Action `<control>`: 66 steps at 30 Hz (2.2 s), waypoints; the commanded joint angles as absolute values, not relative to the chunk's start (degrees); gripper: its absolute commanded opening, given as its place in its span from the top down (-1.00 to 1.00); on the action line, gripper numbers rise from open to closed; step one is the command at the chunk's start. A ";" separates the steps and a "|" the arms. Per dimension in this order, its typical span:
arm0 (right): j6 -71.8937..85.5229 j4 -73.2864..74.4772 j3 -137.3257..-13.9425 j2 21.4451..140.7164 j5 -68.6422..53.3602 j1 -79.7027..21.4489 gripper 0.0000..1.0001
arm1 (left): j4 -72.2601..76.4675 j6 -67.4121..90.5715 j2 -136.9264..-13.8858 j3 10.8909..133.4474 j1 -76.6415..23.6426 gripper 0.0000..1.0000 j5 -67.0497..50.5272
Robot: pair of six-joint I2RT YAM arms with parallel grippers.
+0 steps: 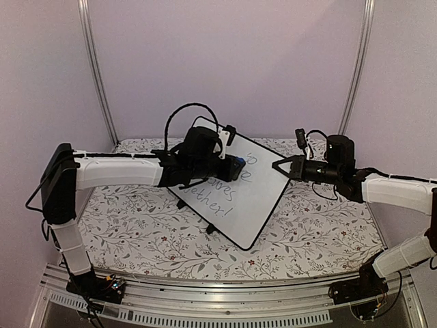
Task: Erase the whiteboard
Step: Erase the center of the whiteboard.
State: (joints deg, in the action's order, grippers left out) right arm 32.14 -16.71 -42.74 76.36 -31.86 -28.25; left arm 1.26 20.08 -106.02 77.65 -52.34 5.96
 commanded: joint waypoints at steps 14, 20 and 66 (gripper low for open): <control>24.21 -13.21 -42.05 79.93 -42.08 -34.18 1.00 | -5.19 19.11 -113.72 85.02 -50.79 1.00 3.65; 24.35 -13.55 -42.52 80.86 -42.29 -34.44 1.00 | -6.05 18.13 -115.23 88.61 -50.13 1.00 2.99; 24.35 -12.92 -44.08 82.18 -42.47 -35.24 1.00 | -8.04 15.65 -115.31 90.76 -52.78 1.00 3.97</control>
State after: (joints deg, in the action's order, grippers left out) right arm 32.80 -18.24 -44.73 79.75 -31.86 -28.84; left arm -4.89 17.34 -110.41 89.25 -52.34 4.32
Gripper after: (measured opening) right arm 0.038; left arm 0.251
